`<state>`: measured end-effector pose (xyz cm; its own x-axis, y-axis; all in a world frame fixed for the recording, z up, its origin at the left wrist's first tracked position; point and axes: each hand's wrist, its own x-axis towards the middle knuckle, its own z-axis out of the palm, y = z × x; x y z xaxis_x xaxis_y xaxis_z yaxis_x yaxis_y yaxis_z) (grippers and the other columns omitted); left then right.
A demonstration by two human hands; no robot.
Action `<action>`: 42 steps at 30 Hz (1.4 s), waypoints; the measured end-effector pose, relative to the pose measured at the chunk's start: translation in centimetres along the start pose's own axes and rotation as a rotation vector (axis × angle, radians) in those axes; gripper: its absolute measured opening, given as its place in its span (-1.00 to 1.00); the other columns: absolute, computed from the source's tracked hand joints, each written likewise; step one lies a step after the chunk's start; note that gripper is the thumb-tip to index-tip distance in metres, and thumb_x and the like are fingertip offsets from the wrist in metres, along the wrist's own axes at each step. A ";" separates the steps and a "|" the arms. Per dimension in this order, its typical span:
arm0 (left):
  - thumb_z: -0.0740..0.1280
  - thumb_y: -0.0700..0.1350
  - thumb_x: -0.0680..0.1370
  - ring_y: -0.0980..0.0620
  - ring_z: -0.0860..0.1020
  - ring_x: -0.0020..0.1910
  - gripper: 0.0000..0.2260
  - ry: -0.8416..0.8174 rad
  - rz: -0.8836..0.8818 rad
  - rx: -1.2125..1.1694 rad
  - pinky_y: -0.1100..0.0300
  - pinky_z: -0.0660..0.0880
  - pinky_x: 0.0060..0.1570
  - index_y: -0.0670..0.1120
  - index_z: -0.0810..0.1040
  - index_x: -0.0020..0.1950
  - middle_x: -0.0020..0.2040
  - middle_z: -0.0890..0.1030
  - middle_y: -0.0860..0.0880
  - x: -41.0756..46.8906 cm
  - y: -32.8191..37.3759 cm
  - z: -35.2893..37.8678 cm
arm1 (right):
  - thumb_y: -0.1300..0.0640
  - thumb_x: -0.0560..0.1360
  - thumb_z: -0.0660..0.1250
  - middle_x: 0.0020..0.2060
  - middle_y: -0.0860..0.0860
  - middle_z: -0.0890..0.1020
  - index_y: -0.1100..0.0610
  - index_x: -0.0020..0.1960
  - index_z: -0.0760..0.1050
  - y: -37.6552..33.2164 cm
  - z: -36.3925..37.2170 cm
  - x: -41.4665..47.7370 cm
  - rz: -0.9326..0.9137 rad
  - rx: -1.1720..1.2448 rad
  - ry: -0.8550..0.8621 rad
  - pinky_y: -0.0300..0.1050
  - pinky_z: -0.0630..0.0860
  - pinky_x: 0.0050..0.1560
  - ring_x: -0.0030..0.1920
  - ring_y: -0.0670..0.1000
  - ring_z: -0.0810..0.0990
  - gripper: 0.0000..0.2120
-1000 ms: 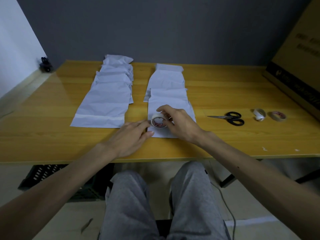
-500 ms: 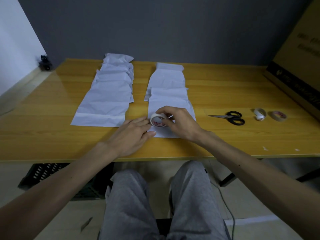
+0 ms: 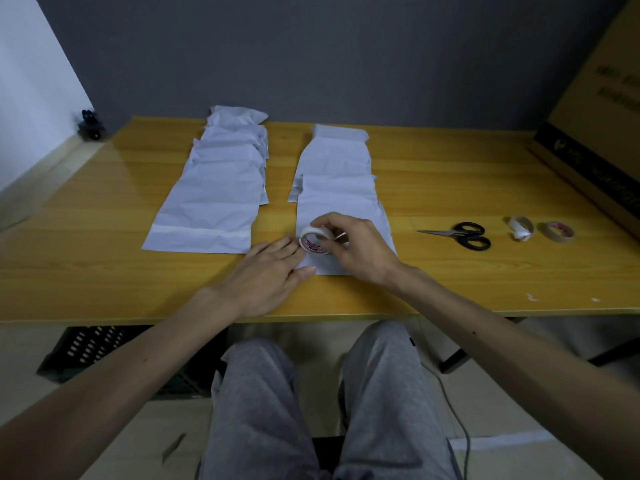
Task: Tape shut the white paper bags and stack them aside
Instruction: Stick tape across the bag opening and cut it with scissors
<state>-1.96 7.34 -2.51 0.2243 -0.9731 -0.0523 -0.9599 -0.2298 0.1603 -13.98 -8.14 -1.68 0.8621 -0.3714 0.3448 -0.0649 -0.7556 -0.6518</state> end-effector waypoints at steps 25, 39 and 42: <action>-0.22 0.23 0.61 0.10 -0.07 0.56 -0.40 -0.102 -0.055 0.237 -0.05 -0.11 0.51 -0.04 -0.04 0.58 0.59 0.01 0.06 0.3 1.0 -0.8 | 0.36 0.51 0.30 -0.01 0.08 0.63 0.13 0.25 0.56 0.4 -2.9 0.1 -0.041 -0.253 -0.125 -0.08 0.52 0.02 0.00 0.04 0.57 -0.65; -0.21 0.19 0.63 0.08 -0.01 0.56 -0.44 -0.108 -0.055 0.257 -0.08 -0.10 0.51 -0.04 0.04 0.58 0.58 0.07 0.06 0.2 1.4 -1.3 | 0.34 0.54 0.25 0.07 0.05 0.62 0.07 0.29 0.54 0.5 -5.1 -0.5 -0.056 -0.389 -0.212 -0.06 0.50 -0.04 0.04 0.04 0.55 -0.63; -0.17 0.14 0.66 0.07 0.03 0.55 -0.48 -0.066 -0.066 0.239 -0.07 -0.07 0.51 -0.03 0.07 0.57 0.58 0.08 0.07 0.0 1.4 -0.9 | 0.34 0.54 0.24 0.06 0.05 0.61 0.04 0.29 0.53 0.5 -5.3 -0.5 -0.057 -0.427 -0.240 0.09 0.52 -0.06 0.02 0.06 0.55 -0.61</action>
<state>-3.18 7.02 -1.34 0.2841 -0.9512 -0.1205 -0.9577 -0.2755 -0.0829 -17.09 -11.14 1.38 0.9585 -0.2259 0.1738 -0.1709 -0.9436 -0.2837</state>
